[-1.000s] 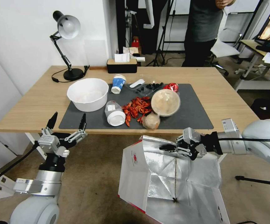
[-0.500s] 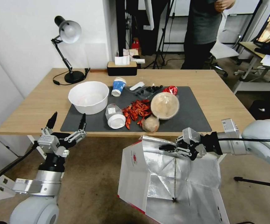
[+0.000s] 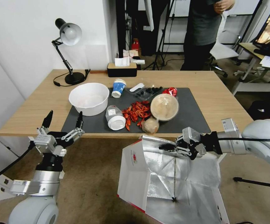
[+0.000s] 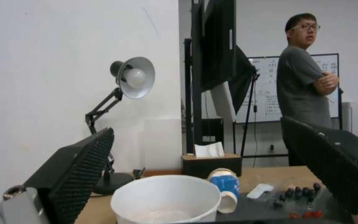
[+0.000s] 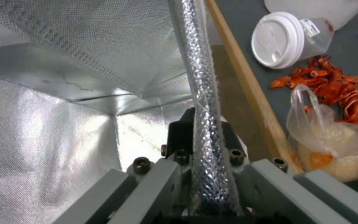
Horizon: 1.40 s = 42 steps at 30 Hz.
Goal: Pick up the food delivery bag from the floor and place it on the table.
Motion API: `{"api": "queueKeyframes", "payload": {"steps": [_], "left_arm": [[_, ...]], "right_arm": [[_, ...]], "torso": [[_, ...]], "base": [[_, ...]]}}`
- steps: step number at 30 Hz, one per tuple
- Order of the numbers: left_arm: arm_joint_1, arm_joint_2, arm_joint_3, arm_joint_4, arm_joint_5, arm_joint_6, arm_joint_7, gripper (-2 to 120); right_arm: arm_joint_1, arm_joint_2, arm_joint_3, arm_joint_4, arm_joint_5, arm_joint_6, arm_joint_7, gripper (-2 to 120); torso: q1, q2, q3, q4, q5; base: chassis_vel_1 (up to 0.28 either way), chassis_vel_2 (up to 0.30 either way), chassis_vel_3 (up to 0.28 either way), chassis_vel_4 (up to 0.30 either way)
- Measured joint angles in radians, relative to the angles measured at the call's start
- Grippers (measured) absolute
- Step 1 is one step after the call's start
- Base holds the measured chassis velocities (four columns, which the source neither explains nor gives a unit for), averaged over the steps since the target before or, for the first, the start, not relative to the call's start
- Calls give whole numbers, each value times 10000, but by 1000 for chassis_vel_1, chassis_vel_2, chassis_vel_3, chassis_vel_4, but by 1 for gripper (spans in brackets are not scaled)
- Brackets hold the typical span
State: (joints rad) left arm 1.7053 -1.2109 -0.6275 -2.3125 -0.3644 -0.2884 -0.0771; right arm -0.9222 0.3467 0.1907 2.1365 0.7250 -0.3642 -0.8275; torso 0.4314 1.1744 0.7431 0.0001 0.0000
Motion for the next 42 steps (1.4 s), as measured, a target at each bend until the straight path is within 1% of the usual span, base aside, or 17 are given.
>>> {"api": "queueKeyframes", "payload": {"steps": [13, 15, 17, 18, 19, 21, 24, 25, 26, 28, 29, 31, 34, 36, 37, 40, 42], "left_arm": [[-16, 3, 39, -21, -18, 8, -9, 100], [-34, 18, 32, -7, -33, 9, -10, 100], [-37, 24, 30, -5, -37, 9, -10, 100], [-47, 71, 15, 14, -65, 10, -11, 100], [-49, 82, 14, 20, -73, 11, -11, 100], [-49, 82, 14, 20, -73, 11, -11, 100], [-62, 105, 26, 50, -90, 12, -12, 100], [-73, 105, 44, 79, -90, 14, -12, 100], [-73, 105, 44, 79, -90, 14, -12, 100], [-73, 108, 58, 111, -90, 14, -14, 100], [-73, 108, 58, 111, -90, 14, -14, 100], [-87, 133, 55, 145, -95, 9, -23, 100], [-94, 137, 54, 157, -99, 4, -26, 100], [-118, 140, 57, 192, -101, -10, -32, 100], [-118, 140, 57, 192, -101, -10, -32, 100], [-179, 154, 93, 251, -109, -19, -45, 100], [-198, 173, 100, 272, -117, -20, -62, 100]], "right_arm": [[-552, -93, 702, 107, 313, 24, 58, 0], [-745, -119, 994, 173, 564, 13, 157, 0], [-761, -121, 1023, 176, 587, 10, 169, 0], [-948, -159, 1416, 201, 897, -36, 323, 0], [-1000, -182, 1542, 207, 1012, -56, 391, 0], [-1000, -182, 1542, 207, 1012, -56, 391, 0], [-1071, -256, 1814, 224, 1454, -143, 628, 0], [-1069, -289, 1928, 261, 1832, -221, 863, 0], [-1069, -289, 1928, 261, 1832, -221, 863, 0], [-1006, -310, 2021, 329, 2374, -392, 1354, 0], [-1006, -310, 2021, 329, 2374, -392, 1354, 0], [-856, -352, 2052, 380, 3016, -597, 1934, 0], [-767, -383, 2078, 381, 3323, -701, 2169, 0], [-618, -445, 2162, 383, 3907, -905, 2613, 0], [-618, -445, 2162, 383, 3907, -905, 2613, 0], [-344, -536, 2331, 513, 5163, -1373, 3536, 0], [-277, -566, 2372, 540, 5444, -1491, 3731, 0]], "torso": [[-27, -62, -34, 0, 1], [-32, -71, -40, 0, 1], [-33, -72, -40, 0, 1], [-36, -79, -44, 0, 1], [-36, -82, -46, 0, 0], [-36, -82, -46, 0, 0], [-40, -88, -50, 0, 2], [-44, -93, -53, 0, -1], [-44, -93, -53, 0, -1], [-45, -98, -55, 0, 0], [-45, -98, -55, 0, 0], [-46, -105, -59, 0, 1], [-48, -106, -60, 0, 1], [-49, -108, -61, 0, -1], [-49, -108, -61, 0, -1], [-52, -113, -64, 1, 0], [-53, -114, -64, 0, 0]], "base": [[0, 0, 0, 0], [0, 0, 0, 0], [0, 0, 0, 0], [0, 0, 0, 0], [0, 0, 0, 0], [0, 0, 0, 0], [0, 0, 0, 0], [0, 0, 0, 0], [0, 0, 0, 0], [0, 0, 0, 0], [0, 0, 0, 0], [0, 0, 0, 0], [0, 0, 0, 0], [0, 0, 0, 0], [0, 0, 0, 0], [0, 0, 0, 0], [0, 0, 0, 0]]}}
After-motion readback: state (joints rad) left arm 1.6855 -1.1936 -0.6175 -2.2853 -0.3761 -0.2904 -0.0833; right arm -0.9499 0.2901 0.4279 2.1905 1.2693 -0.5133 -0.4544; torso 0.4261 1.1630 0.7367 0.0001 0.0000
